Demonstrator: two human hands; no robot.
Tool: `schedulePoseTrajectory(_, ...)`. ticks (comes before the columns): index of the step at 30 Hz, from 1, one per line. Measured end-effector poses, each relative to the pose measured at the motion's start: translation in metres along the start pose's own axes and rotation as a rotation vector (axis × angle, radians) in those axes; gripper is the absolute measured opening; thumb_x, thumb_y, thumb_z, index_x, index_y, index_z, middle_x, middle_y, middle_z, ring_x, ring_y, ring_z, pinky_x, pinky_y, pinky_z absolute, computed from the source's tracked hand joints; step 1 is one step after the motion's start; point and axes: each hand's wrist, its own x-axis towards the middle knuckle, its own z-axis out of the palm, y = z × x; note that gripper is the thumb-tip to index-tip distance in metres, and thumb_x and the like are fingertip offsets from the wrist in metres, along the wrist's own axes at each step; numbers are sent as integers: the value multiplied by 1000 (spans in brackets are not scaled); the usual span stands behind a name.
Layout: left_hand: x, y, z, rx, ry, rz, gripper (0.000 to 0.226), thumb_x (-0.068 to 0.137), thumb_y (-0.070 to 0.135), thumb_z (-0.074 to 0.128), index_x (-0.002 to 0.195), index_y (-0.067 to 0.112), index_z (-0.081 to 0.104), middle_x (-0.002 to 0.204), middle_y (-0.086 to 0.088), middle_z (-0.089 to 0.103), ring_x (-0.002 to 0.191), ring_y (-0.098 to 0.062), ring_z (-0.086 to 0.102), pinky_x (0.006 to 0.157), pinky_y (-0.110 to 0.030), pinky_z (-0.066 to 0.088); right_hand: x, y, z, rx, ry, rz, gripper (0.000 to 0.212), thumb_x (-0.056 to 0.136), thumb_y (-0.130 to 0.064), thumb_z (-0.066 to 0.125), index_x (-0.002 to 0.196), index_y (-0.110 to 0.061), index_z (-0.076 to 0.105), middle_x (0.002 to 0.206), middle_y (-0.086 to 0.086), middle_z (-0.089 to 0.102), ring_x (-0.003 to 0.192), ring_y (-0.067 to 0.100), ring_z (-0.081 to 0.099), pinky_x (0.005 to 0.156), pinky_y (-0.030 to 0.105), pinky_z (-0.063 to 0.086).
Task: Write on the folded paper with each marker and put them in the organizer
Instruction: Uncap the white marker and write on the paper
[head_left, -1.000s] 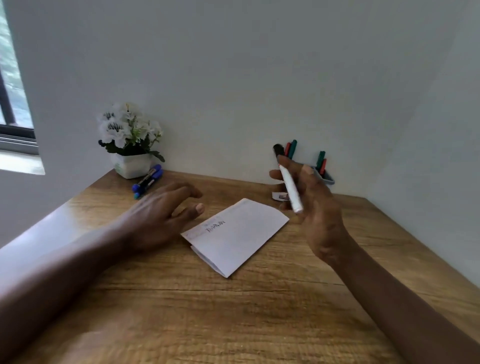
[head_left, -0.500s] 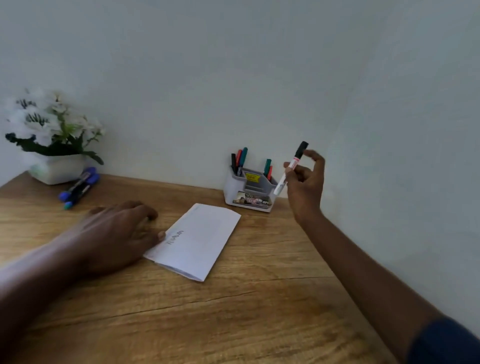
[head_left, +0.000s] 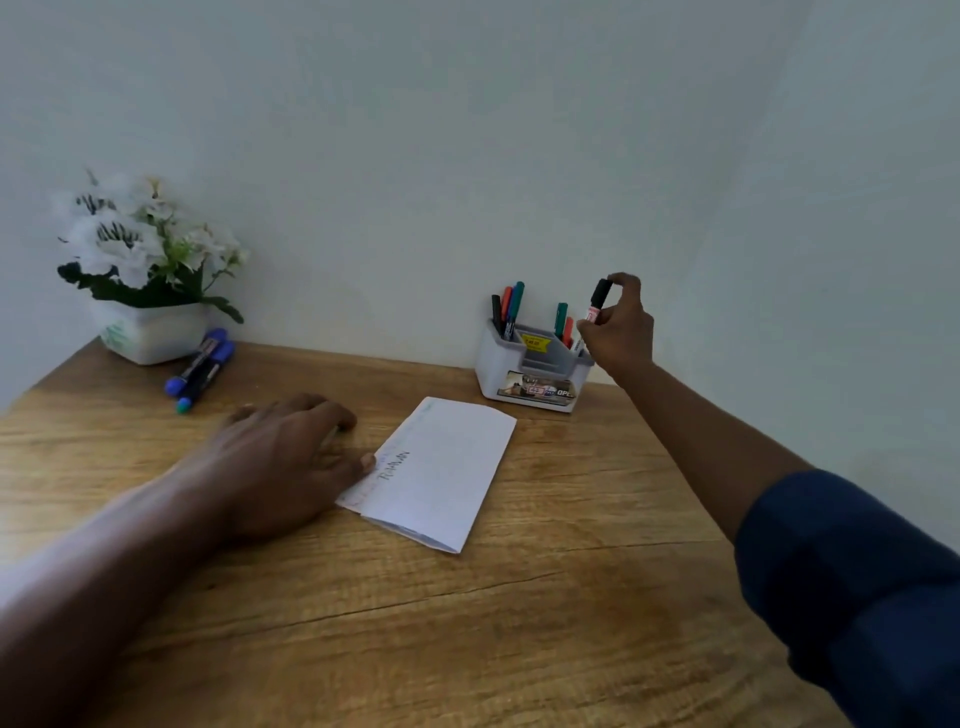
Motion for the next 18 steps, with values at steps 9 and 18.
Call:
schedulePoseTrajectory(9,1,2,-2,30,-31,-16,60,92,71,40,145,43,37,160,9,33,142,-16,38,119,-48,30,-2,15,6,-46,-230,121,58,93,-12,61,149,-23,48,122,16,70,120,31,62,106,45,48)
schedulePoseTrajectory(18,-1,6,-3,23,-30,-15,60,94,69,41,146,39,40,157,8,38,138,-16,43,117,-48,31,-57,-61,20,32,-63,-687,25,90,-5,62,112,-13,69,108,5,70,104,22,60,87,42,52)
